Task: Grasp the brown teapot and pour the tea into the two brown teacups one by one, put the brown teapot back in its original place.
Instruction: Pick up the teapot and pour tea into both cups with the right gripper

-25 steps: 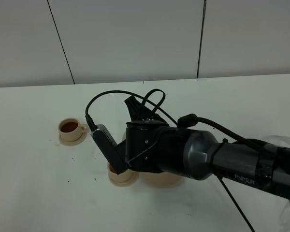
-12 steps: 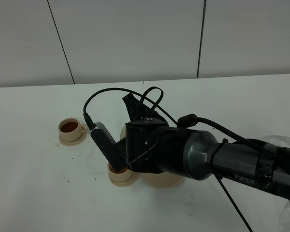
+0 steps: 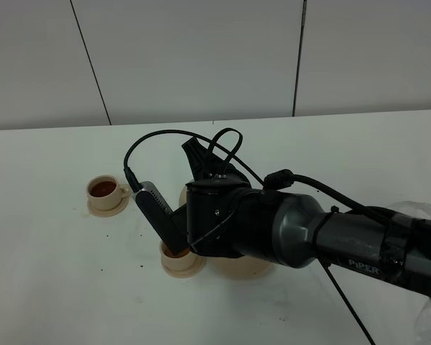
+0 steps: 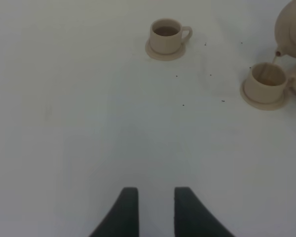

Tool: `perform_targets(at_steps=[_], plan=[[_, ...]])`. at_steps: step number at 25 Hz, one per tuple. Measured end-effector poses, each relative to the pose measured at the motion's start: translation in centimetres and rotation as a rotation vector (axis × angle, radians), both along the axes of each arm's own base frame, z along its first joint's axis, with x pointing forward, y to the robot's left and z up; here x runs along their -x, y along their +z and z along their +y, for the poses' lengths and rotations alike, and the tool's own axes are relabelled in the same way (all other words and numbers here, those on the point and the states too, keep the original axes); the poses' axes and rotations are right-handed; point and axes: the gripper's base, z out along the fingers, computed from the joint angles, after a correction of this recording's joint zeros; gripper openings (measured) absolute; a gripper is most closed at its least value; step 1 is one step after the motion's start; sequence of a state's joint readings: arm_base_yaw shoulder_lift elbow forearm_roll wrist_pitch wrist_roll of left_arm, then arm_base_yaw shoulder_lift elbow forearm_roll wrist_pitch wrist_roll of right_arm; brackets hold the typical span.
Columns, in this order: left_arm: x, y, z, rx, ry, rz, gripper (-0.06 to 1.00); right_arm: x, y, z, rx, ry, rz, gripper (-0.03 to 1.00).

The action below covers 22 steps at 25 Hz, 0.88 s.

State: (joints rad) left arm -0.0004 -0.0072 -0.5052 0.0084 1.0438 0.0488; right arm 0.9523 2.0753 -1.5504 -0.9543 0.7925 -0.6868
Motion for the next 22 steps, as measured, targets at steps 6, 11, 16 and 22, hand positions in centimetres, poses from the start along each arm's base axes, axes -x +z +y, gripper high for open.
perform_targets(at_steps=[6, 11, 16, 22], plan=[[0.00, 0.00, 0.00, 0.000, 0.000, 0.000, 0.25, -0.09, 0.10, -0.01, 0.005, 0.004, -0.014, 0.09], [0.00, 0.00, 0.00, 0.000, 0.000, 0.000, 0.25, -0.06, 0.11, -0.02, 0.010, 0.002, -0.016, 0.09], [0.00, 0.00, 0.00, 0.000, 0.000, 0.000, 0.25, -0.06, 0.10, -0.09, 0.015, -0.004, -0.016, 0.09], [0.00, 0.00, 0.00, 0.000, 0.000, 0.000, 0.25, -0.06, 0.10, -0.10, 0.016, -0.005, -0.016, 0.09]])
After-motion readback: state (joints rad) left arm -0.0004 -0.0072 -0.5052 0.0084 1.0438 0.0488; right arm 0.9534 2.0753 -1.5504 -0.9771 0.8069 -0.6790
